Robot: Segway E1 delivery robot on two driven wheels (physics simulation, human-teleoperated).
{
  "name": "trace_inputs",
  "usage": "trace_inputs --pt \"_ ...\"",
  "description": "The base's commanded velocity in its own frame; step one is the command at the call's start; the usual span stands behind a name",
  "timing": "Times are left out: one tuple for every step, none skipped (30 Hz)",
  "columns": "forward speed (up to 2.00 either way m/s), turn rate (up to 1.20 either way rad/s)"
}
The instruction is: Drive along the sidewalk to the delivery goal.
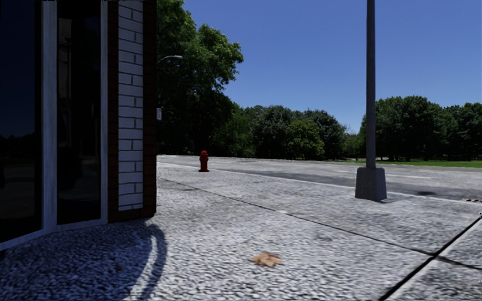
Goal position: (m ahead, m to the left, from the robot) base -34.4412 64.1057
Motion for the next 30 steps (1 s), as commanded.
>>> trace_inputs --pt "1.43 0.00" --pt "1.43 0.00" --pt "1.43 0.00" --pt "1.43 0.00" --pt "1.43 0.00" --pt "1.43 0.00" --pt "1.43 0.00" --pt "1.43 0.00" --pt "1.43 0.00" --pt "1.43 0.00" --pt "1.43 0.00" --pt "1.43 0.00" --pt "1.43 0.00" --pt "1.43 0.00" --pt "1.43 0.00" --pt "1.43 0.00" --pt "1.43 0.00" --pt "1.43 0.00" --pt "1.43 0.00" --pt "1.43 0.00" --pt "1.43 0.00" --pt "1.43 0.00" --pt "1.43 0.00" --pt "1.43 0.00" --pt "1.43 0.00" --pt "1.43 0.00" --pt "1.43 0.00" --pt "1.43 0.00" --pt "1.43 0.00" --pt "1.43 0.00"
